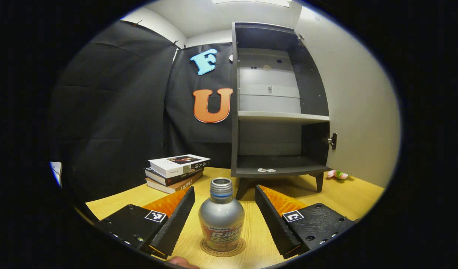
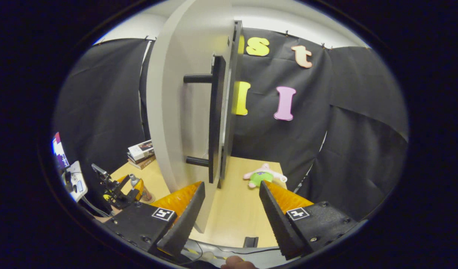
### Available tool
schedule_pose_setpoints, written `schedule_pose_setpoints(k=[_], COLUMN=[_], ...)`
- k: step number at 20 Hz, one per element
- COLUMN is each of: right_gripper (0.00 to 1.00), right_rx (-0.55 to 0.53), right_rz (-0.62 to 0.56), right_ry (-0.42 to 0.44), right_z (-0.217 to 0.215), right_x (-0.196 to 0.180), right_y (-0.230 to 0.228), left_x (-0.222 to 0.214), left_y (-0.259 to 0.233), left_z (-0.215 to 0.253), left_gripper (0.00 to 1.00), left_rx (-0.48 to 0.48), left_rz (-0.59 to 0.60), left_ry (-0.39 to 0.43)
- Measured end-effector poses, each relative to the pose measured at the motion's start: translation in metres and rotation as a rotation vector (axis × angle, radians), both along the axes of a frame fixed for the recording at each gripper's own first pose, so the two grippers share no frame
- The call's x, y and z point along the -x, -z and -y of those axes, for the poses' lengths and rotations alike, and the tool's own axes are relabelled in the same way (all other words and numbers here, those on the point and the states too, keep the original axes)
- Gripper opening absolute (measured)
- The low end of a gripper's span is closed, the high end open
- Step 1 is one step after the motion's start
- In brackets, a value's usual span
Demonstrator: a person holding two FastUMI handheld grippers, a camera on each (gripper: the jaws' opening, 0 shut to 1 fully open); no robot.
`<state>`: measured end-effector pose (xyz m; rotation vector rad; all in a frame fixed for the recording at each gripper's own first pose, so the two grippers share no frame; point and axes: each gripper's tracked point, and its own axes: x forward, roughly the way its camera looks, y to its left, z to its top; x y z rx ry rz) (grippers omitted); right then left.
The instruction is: Open the cabinet door with the right hand, grasp the bottle in the cabinet with the left hand and place it on the coaster, then close the cabinet door with the right hand.
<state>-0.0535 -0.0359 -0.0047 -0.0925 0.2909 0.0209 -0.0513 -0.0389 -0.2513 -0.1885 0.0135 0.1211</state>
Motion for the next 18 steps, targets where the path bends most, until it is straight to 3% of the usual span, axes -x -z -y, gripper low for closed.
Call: schedule_pose_setpoints(k=[6, 11, 14, 18], right_gripper=[0.94, 0.94, 0.93, 0.93], right_rx=[-0.025, -0.028, -0.153, -0.297], right_rz=[0.018, 0.097, 0.112, 0.129], right_ry=[-0.036, -0.069, -0.061, -0.029], right_z=[-0.001, -0.002, -0.005, -0.008], right_x=[-0.005, -0.009, -0.009, -0.008], right_y=[0.007, 0.006, 0.013, 0.018], left_x=[0.032, 0.039, 0.031, 0.019], left_y=[-0.082, -0.186, -0.231, -0.249], left_z=[0.011, 0.033, 0.047, 0.070], left_gripper=[0.96, 0.96, 0.96, 0.96], left_rx=[0.023, -0.105, -0.147, -0.169], left_rz=[-0.028, 0.033, 0.091, 0.107], left_ry=[0.039, 0.183, 0.235, 0.288])
